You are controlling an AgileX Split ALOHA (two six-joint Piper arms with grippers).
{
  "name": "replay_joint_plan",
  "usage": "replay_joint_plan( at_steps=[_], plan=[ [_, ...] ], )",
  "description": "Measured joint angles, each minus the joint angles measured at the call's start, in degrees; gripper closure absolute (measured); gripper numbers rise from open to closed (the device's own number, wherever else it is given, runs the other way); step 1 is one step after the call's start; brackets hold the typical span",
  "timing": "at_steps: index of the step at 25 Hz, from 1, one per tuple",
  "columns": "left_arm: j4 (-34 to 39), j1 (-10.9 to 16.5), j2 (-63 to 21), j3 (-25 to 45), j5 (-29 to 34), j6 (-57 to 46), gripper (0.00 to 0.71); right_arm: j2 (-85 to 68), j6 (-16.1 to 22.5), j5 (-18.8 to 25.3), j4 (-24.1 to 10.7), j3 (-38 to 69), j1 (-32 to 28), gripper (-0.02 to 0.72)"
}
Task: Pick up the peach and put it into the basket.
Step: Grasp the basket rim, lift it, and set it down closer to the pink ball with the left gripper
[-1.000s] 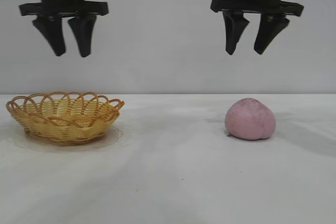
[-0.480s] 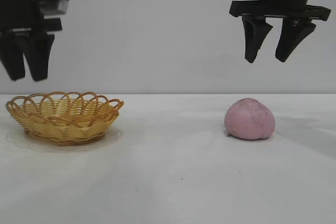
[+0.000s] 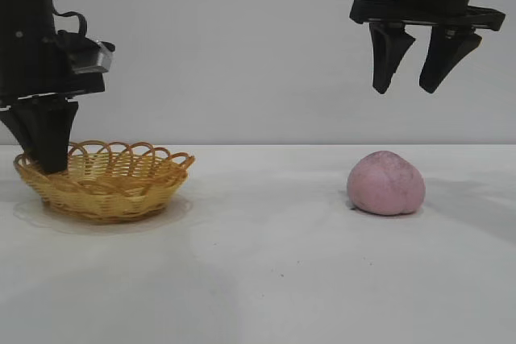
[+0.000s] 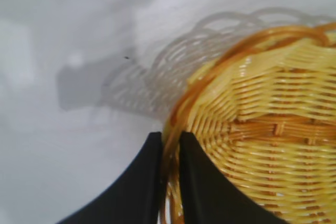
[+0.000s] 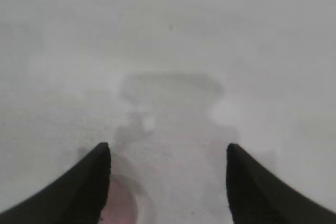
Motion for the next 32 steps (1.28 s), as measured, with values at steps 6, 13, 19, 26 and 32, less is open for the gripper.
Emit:
replay_joint_plan(
  at_steps=[6, 13, 19, 26, 32],
  plan=[
    [-20.0, 0.0, -6.0, 14.5, -10.4, 1.8, 0.710, 0.0, 0.0, 0.3, -0.4, 0.0, 0.0, 0.288],
    [-36.7, 0.0, -13.8, 26.1, -17.4, 7.1, 0.710, 0.0, 0.0, 0.1, -0.4, 0.0, 0.0, 0.288],
    [-40.5, -1.3, -15.9, 33.9, -20.2, 9.6, 0.710, 0.0, 0.0, 0.0, -0.1, 0.0, 0.0, 0.288],
    [-42.5, -5.4, -15.9, 35.0, -21.3, 10.1, 0.643, 0.0, 0.0, 0.0, 0.2, 0.0, 0.0, 0.288],
    [-43.0, -5.8, -16.0, 35.0, -22.3, 9.7, 0.519, 0.0, 0.0, 0.0, 0.3, 0.0, 0.0, 0.288]
  ],
)
